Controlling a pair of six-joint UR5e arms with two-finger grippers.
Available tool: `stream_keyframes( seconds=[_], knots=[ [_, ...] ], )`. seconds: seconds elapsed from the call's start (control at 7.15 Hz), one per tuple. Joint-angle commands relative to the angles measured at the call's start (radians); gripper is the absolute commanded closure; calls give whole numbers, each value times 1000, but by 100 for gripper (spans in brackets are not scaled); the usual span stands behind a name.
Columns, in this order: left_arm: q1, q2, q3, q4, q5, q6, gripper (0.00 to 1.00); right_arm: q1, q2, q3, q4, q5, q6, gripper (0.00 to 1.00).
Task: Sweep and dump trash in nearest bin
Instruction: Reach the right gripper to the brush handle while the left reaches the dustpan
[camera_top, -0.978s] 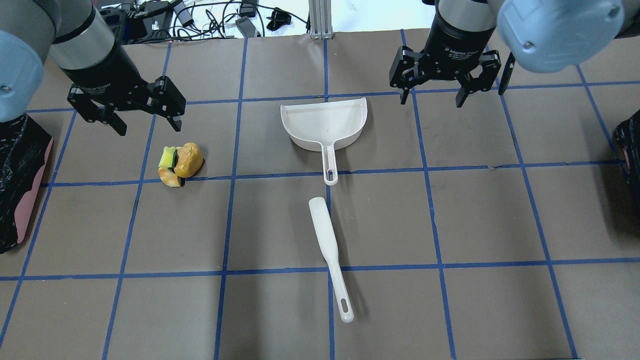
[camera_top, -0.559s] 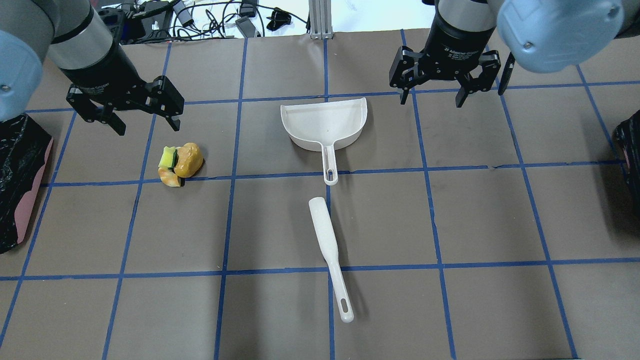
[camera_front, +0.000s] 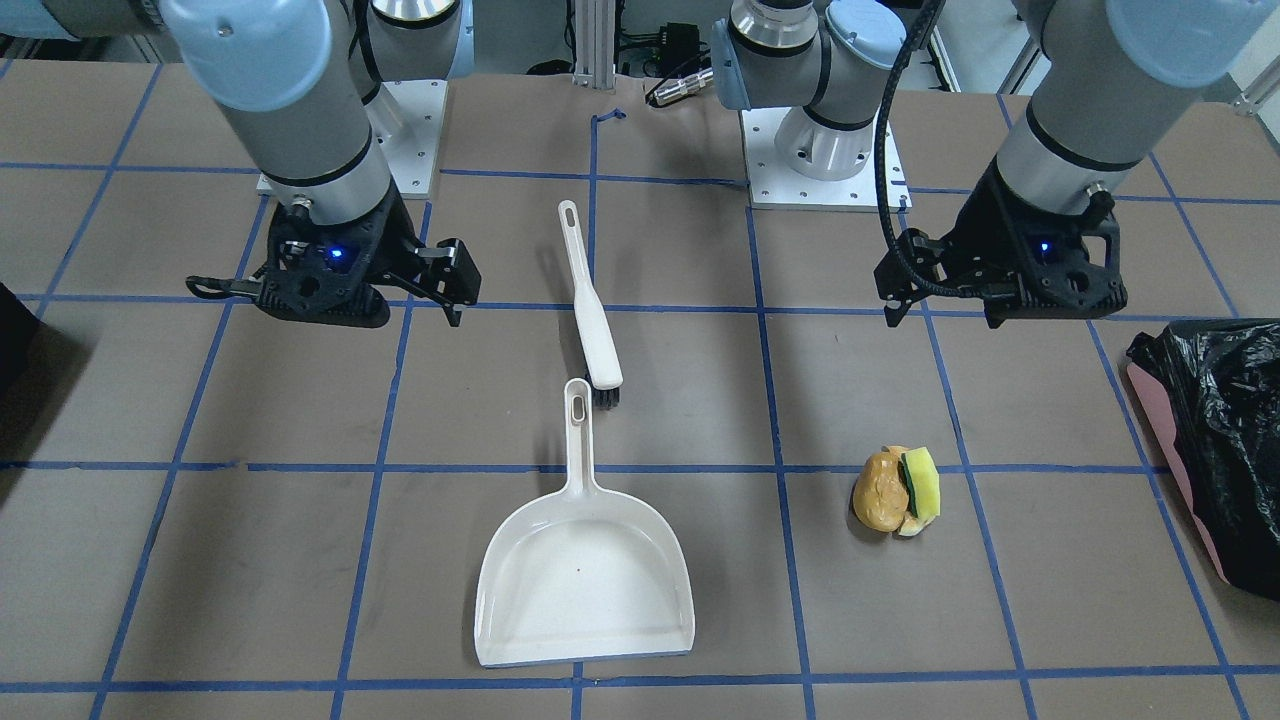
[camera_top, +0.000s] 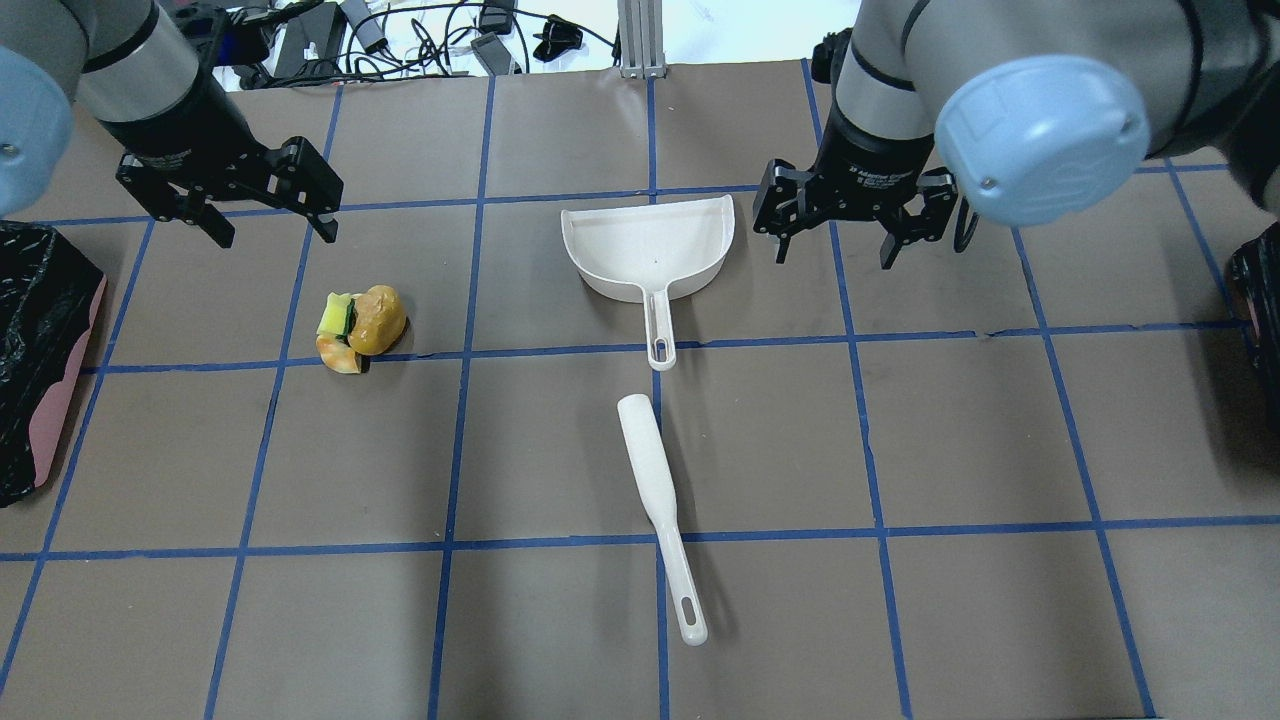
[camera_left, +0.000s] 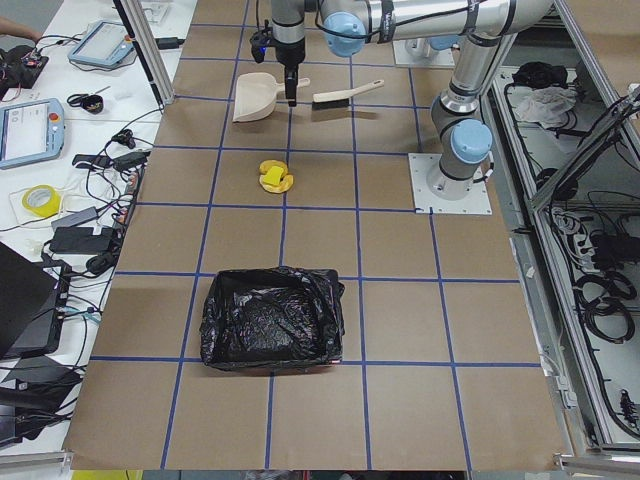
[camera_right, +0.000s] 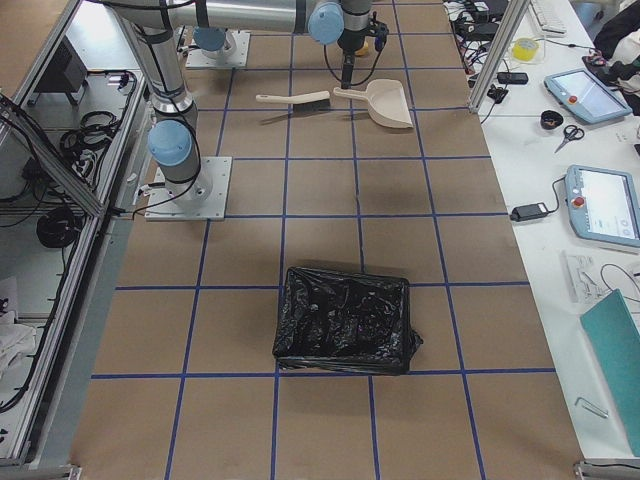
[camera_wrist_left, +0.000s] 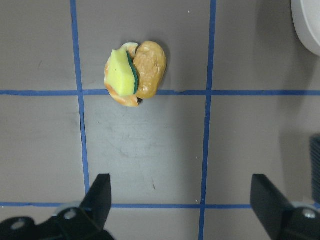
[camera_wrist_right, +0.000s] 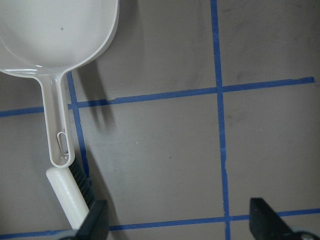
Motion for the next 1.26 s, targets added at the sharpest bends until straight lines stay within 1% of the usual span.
stream_keyframes(
  seconds=[0.0,0.14,0.28,0.42,0.56,0.7,0.84,0.98,1.12],
  knots=[
    [-2,-93,52,71,-7,-3,0,116,8,64,-68,1,136,0],
    [-14,-150,122,69,-7,-7,0,156,-1,67,-52,-2,112,0],
    [-40,-199,176,67,-15,-38,0,176,2,80,-49,15,78,0],
    [-86,-242,212,72,-15,-94,0,239,2,129,-51,3,72,0],
    [-139,-287,236,99,-17,-160,0,297,8,190,-89,-28,57,0],
    [-191,-319,243,110,-15,-196,0,321,5,244,-110,-57,54,0],
    [-227,-347,243,133,-30,-267,0,328,-3,287,-114,-45,50,0],
    [-273,-374,243,165,-46,-303,0,344,2,315,-120,-40,52,0],
    [-332,-405,243,190,-46,-349,0,388,9,327,-153,-39,58,1]
  ],
)
